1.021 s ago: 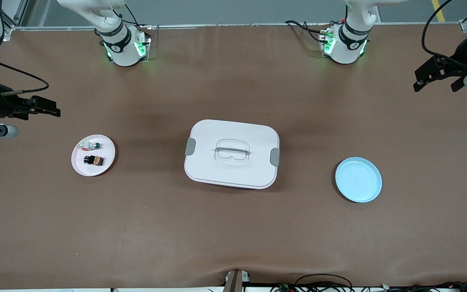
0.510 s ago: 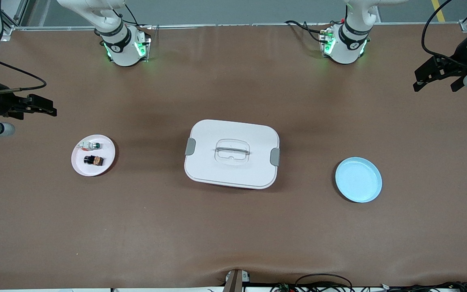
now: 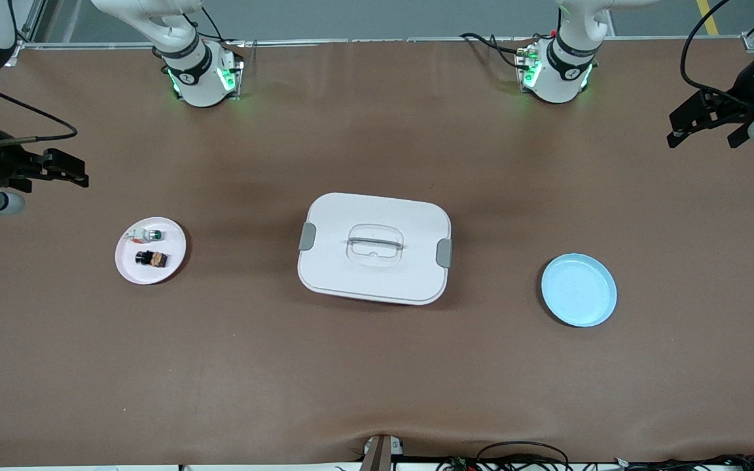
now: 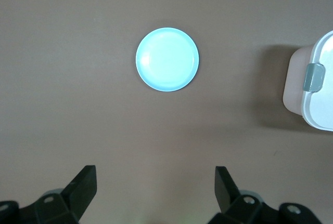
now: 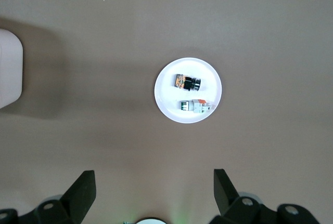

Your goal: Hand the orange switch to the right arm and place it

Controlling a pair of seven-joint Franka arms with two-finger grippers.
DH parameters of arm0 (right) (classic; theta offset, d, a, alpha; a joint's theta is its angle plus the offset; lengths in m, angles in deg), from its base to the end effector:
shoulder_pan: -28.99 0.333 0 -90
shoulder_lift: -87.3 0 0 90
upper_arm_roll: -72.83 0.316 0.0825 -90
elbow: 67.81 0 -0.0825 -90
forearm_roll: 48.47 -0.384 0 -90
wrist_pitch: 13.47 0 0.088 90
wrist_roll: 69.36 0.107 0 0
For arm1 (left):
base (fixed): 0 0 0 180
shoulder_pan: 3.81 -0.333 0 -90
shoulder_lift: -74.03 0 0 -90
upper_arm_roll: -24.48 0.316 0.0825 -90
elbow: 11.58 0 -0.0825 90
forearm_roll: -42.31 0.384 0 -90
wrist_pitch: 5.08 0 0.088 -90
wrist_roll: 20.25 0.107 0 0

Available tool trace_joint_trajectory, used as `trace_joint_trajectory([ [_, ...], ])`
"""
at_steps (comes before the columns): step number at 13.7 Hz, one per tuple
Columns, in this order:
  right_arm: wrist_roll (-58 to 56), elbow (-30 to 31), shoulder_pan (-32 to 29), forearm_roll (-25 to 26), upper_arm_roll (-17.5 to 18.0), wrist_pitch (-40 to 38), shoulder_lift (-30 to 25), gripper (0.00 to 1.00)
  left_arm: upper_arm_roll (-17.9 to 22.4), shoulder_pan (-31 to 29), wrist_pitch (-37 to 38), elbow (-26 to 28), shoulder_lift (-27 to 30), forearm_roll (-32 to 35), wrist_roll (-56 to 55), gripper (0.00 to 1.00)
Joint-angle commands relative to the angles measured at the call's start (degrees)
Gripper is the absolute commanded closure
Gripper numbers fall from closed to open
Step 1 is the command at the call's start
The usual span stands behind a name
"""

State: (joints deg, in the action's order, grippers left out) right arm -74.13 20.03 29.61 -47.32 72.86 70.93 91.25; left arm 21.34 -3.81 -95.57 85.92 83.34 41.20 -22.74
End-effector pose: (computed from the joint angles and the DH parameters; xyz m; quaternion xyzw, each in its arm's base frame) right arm 0.5640 0.0041 0.5956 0.9968 0.0468 -0.0648 0.0077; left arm 0.5028 -0.0321 0.6493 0.9998 -0.0055 0.0197 0.0062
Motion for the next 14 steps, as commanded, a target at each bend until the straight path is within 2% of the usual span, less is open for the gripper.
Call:
trace_joint_trajectory([
  [1,0.9,3.92,-0.27,0.08,-0.03,1.91,-3.42,0.0,-0.2,0.08,0.84,-0.12,0.71,0.58,-0.41,0.0],
  [6,2.22,4.61,-1.24,-1.85,-0.21,2.35,-4.39,0.0,-0.2,0.08,0.84,-0.12,0.71,0.58,-0.33,0.0],
  [12,4.86,10.76,-0.8,-1.85,-0.03,6.74,-8.95,0.0,-0.2,0.08,0.84,-0.12,0.71,0.58,-0.41,0.0],
  [14,4.95,10.95,-0.8,-1.85,0.14,6.66,-9.05,0.0,-0.11,0.08,0.84,-0.12,0.71,0.49,-0.33,0.0],
])
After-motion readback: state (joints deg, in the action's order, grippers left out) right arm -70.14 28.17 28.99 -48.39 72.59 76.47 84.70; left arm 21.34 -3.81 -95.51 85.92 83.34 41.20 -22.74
